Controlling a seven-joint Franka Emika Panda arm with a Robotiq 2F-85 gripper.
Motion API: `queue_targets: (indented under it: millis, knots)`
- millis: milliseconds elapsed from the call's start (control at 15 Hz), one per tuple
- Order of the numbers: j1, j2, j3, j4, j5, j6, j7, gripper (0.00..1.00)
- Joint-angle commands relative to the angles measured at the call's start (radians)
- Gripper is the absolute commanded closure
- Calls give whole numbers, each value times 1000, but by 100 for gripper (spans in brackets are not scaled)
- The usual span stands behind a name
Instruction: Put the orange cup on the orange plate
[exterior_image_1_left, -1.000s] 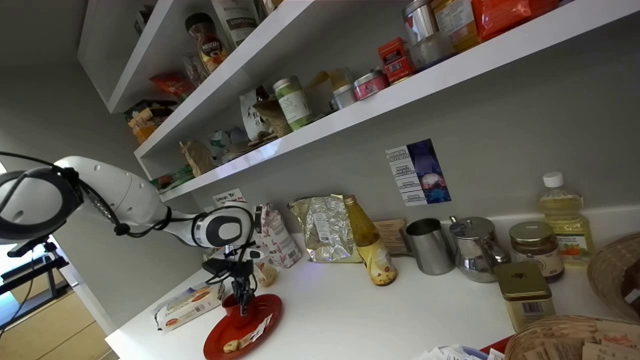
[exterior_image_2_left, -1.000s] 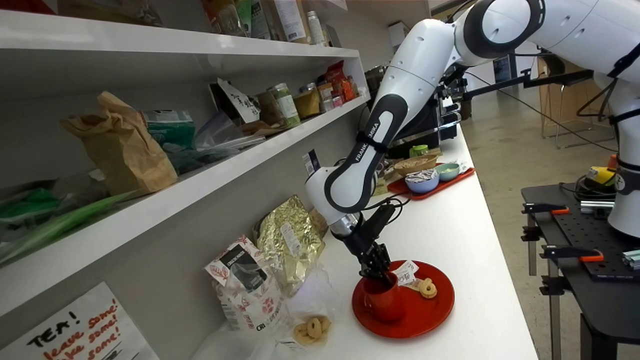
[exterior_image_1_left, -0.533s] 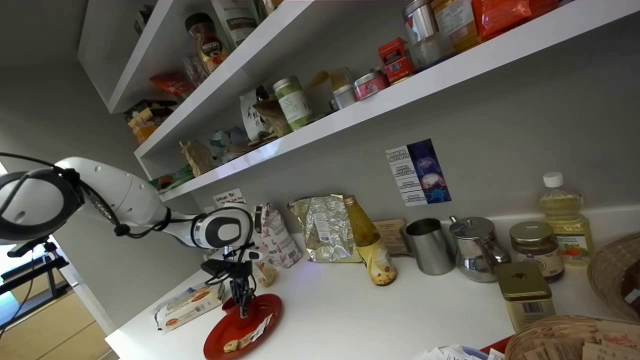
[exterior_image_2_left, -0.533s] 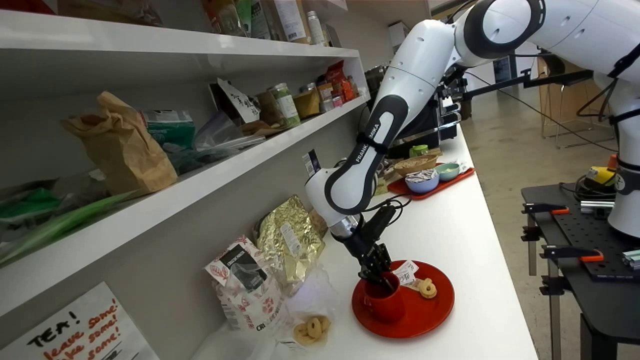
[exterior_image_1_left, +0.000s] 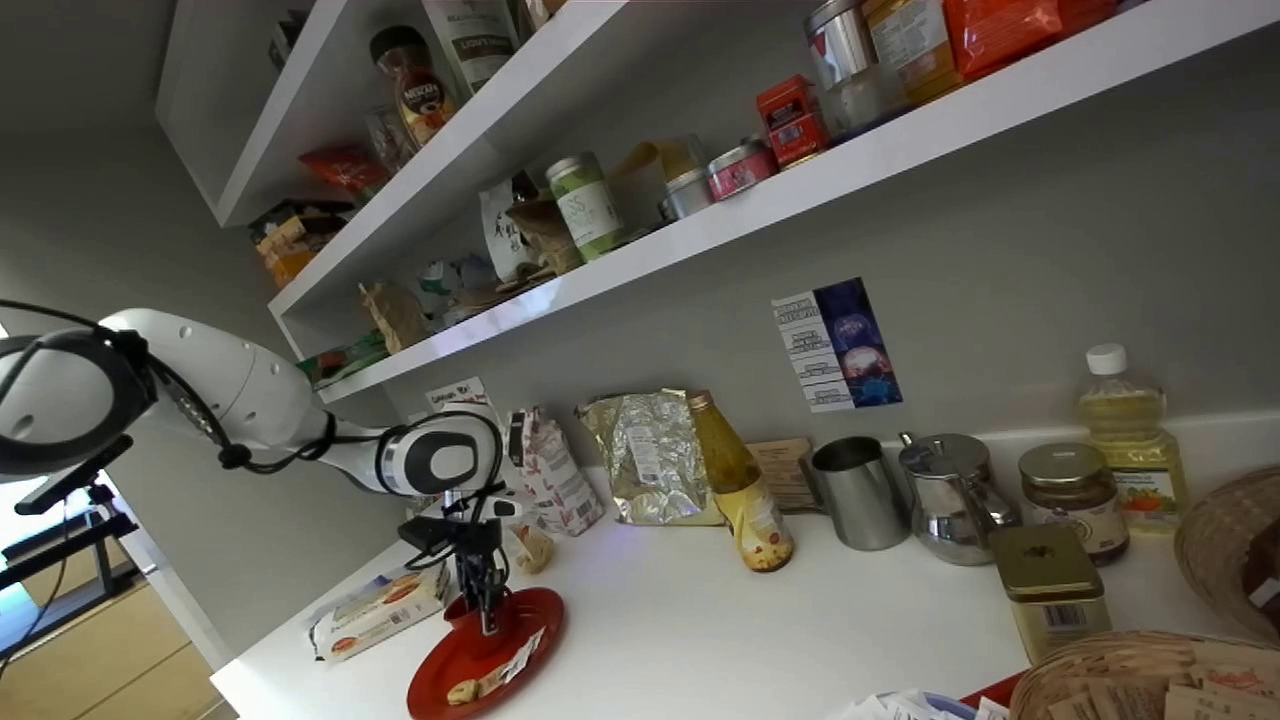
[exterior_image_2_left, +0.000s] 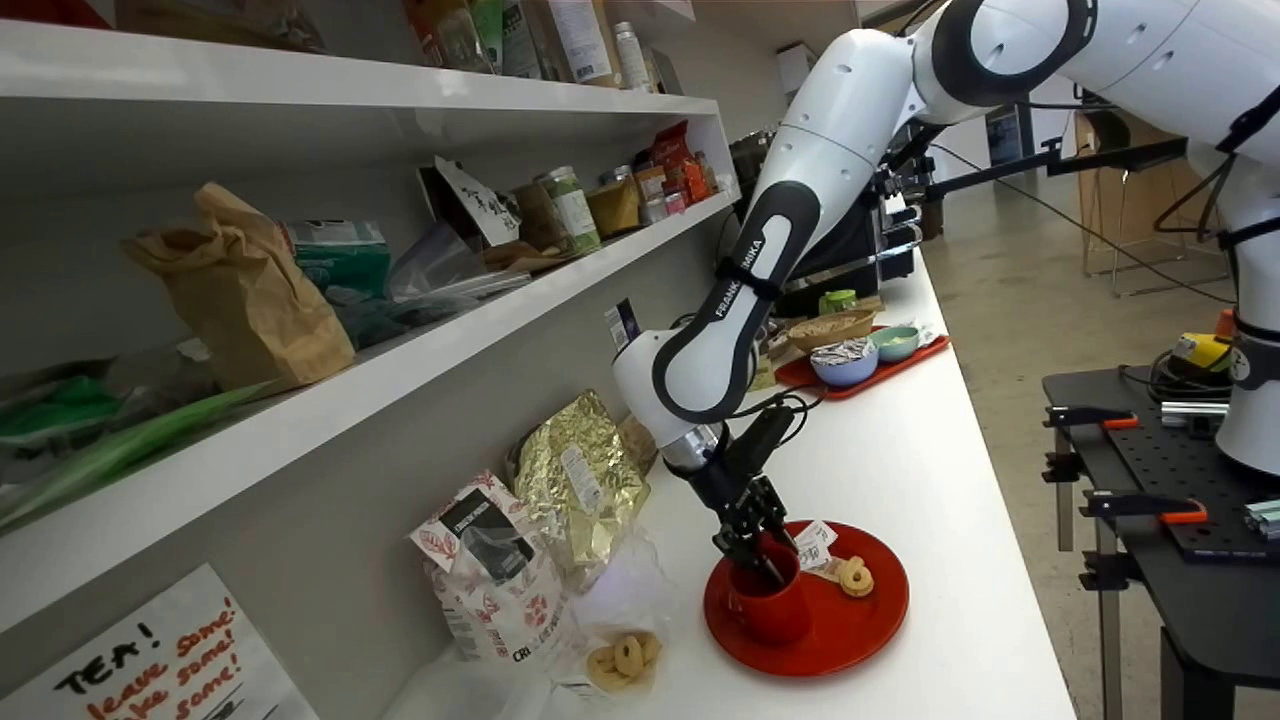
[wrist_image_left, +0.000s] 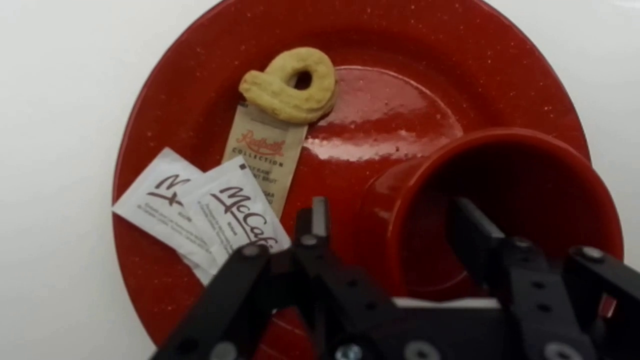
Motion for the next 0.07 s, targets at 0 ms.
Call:
queue_targets:
  millis: [0]
  knots:
    - [8,0,-8,2,6,-3,-3,37]
